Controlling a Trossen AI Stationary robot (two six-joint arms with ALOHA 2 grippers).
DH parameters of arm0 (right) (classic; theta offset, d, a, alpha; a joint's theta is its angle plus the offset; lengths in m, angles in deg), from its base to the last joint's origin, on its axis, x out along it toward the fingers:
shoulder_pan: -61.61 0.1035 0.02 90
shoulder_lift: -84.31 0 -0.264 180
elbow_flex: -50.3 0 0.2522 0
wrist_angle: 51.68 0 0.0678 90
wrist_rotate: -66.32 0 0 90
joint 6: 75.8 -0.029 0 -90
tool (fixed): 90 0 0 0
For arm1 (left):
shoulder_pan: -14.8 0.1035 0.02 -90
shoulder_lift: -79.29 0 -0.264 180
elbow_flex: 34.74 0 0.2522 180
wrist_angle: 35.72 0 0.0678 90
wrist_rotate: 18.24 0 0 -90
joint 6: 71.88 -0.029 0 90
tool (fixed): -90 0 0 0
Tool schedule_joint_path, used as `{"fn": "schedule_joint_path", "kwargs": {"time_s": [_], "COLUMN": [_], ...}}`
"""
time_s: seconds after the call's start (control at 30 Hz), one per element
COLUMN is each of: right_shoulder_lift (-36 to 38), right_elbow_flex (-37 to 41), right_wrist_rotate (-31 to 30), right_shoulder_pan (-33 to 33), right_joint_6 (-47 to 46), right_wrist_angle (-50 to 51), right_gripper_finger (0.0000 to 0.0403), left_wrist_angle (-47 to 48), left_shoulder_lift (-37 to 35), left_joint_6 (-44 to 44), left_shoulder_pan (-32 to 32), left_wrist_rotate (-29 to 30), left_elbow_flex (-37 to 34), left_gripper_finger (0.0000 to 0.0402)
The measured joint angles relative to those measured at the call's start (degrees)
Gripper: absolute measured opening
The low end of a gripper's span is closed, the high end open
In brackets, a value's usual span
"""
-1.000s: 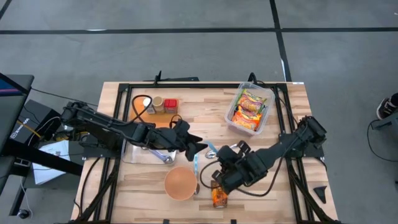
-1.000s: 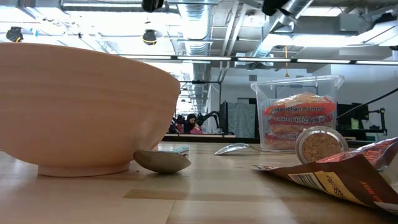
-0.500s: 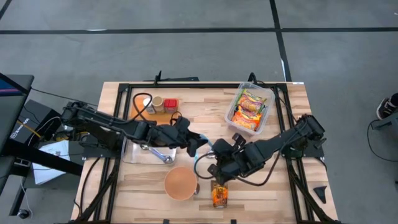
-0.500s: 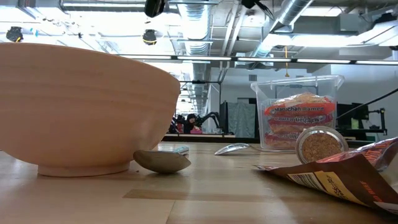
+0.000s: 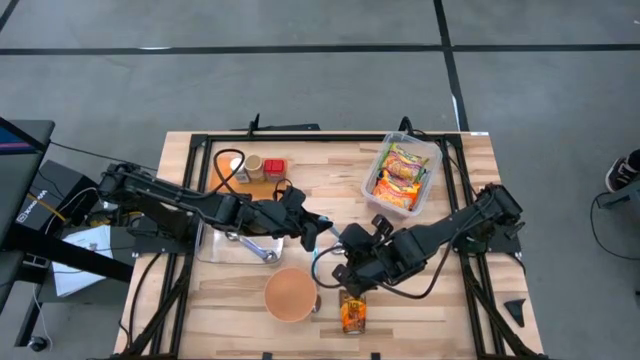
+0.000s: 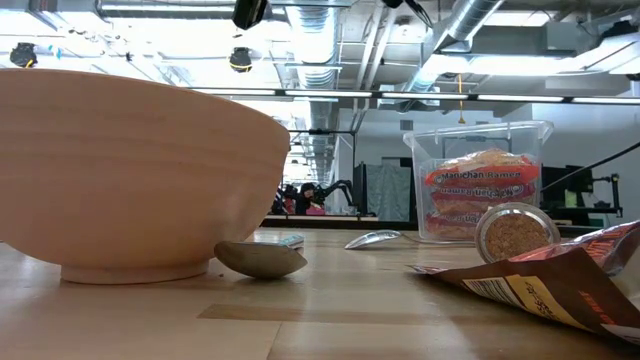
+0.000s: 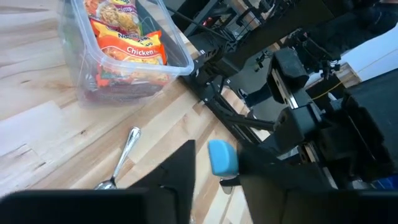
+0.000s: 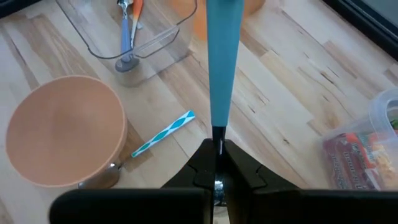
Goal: Pick & Place Food Item
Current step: Put the blue spoon into the bottom transparent bin
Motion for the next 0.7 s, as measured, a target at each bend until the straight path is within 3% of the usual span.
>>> {"fn": "schedule_joint_path", "kwargs": {"time_s": [0.2, 0.7], "right_shoulder_lift": [-0.05, 0.02], "right_elbow_flex": [0.00, -0.04], "right_wrist_rotate": [0.01, -0.15], "right_shoulder_pan": [-0.07, 0.16], "right_joint_6": [0.31, -2.66], "right_wrist_angle": [-0.40, 1.11], "right_gripper_finger": [0.0013, 0.0071], "left_wrist_angle": [-0.98, 7.40], "left_shoulder_lift": [-0.22, -0.18], "left_joint_6": [0.03, -1.31], "left_shoulder_pan": [-0.07, 0.22], "left_wrist_rotate": [-1.66, 0.58], "left_elbow_flex": [0.20, -0.07], "left_gripper_finger": [0.0028, 0.0028]}}
